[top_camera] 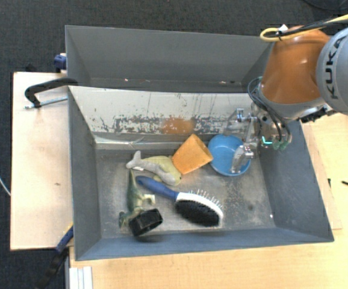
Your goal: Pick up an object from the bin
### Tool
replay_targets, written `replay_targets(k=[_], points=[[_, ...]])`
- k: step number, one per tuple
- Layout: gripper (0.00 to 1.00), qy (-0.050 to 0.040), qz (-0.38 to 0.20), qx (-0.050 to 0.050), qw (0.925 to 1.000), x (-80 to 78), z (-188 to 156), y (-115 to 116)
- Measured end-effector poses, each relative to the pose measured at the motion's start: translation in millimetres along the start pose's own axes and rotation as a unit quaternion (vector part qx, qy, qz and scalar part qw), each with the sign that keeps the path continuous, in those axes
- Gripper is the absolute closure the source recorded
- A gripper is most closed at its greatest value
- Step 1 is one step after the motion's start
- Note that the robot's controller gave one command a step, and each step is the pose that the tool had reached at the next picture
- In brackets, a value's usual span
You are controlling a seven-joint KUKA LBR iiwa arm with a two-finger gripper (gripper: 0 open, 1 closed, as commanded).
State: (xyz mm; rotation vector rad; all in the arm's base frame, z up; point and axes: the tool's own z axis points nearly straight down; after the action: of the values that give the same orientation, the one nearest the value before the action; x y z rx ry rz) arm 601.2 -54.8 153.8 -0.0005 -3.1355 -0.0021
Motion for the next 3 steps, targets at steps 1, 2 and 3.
replay_targets(k=[1,2,3], points=[[0.00,0.0001,-0.140,0.000,0.9901,21.9,73,0],[1.00,-0.0051,-0.140,0.002,0.9902,18.7,68,-1],[1.00,-0.0096,-0.266,0.003,0.9639,32.3,-84,27]])
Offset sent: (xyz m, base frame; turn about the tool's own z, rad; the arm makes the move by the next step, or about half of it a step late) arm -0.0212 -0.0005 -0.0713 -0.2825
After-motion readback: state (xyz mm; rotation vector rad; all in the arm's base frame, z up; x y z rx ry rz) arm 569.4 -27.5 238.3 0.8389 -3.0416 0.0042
